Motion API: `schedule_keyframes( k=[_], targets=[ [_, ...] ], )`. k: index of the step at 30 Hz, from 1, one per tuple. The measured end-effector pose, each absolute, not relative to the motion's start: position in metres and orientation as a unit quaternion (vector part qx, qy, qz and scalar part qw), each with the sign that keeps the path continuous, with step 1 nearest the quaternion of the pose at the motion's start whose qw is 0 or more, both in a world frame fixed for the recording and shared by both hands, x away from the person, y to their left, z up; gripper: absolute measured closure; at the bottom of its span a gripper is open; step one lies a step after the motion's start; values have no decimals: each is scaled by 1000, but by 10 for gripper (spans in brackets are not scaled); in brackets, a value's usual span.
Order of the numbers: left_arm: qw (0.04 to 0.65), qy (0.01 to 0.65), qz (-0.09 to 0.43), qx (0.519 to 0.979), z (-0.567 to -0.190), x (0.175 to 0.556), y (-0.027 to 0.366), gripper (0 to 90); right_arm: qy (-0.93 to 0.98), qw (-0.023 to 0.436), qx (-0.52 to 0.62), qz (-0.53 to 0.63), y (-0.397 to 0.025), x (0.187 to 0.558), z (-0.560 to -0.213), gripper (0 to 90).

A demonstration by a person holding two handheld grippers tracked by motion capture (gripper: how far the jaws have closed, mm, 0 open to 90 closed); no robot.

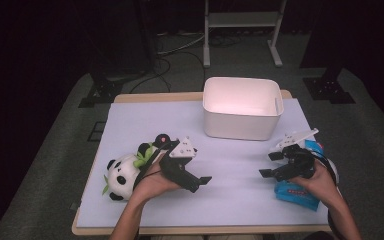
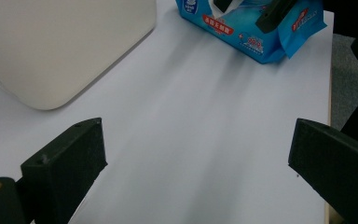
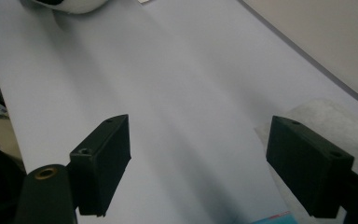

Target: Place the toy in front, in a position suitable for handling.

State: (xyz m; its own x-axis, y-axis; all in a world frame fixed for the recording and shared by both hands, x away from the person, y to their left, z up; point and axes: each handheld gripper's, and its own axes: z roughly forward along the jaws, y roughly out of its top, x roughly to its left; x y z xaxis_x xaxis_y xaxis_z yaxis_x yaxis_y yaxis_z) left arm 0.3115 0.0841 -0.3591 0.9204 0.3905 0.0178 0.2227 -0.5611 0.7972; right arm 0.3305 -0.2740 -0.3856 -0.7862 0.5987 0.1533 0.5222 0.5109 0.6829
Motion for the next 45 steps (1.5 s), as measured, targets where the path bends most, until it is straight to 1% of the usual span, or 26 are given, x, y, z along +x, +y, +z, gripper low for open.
schedule_keyframes(
  k=[15,25,45],
  targets=[
    [423,163,101,885,-337,315,92,41,868,47,324,373,-274,330,-384,204],
    [411,165,109,890,-315,323,107,45,869,47,318,378,-272,330,-382,203],
    [398,171,106,895,-300,339,138,47,873,45,314,372,-270,330,-383,202]
  ],
)
